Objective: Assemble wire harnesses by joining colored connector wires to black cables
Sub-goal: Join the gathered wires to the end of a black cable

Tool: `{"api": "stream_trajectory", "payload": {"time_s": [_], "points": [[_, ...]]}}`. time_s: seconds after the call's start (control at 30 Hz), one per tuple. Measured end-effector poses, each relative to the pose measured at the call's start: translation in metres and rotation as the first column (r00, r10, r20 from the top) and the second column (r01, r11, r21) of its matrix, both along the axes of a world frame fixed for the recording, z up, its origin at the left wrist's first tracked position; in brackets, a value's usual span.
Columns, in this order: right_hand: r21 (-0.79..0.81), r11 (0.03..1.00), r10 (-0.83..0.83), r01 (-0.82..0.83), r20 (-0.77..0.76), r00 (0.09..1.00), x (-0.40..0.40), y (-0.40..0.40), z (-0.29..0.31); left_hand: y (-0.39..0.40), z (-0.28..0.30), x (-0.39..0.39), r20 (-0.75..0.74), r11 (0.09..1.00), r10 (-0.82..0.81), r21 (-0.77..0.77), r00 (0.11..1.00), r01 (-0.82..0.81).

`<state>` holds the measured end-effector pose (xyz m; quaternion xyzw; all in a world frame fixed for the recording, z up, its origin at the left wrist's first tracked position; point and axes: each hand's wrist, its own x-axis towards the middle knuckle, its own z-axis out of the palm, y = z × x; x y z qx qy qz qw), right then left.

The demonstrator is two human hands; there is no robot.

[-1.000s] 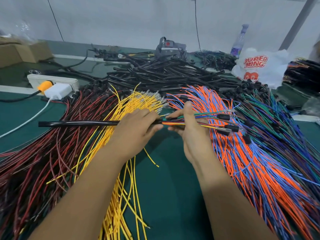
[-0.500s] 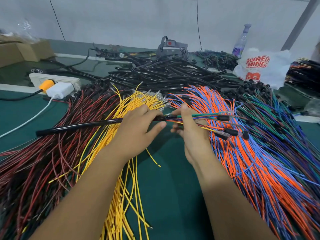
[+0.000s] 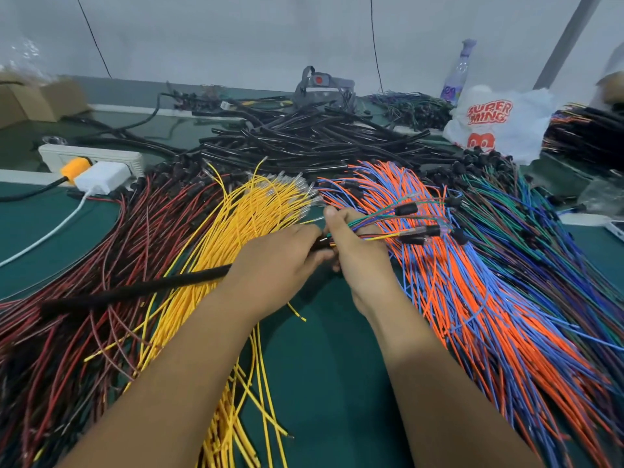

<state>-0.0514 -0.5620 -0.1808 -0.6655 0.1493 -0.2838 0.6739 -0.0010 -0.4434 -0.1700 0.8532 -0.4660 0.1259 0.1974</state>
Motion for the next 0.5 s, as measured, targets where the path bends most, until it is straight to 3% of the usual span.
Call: {"api": "stream_trajectory", "payload": {"time_s": [0.2, 0.37, 0.5], "points": [[0.397, 0.910, 0.059, -0.124, 0.172, 0.983, -0.004, -0.001, 0.010, 0.007, 0.001, 0.005, -0.079, 0.990, 0.057, -0.122, 0.995, -0.067], [0.463, 0.875, 0.023, -0.138, 0.245, 0.969, -0.007, -0.001, 0.012, 0.015, 0.000, 0.016, -0.184, 0.987, 0.064, -0.131, 0.981, -0.089], [0.517, 0.851, -0.065, -0.092, 0.277, 0.959, -0.007, -0.004, 0.013, 0.014, -0.003, 0.018, -0.126, 0.991, 0.100, -0.080, 0.987, -0.110]]}}
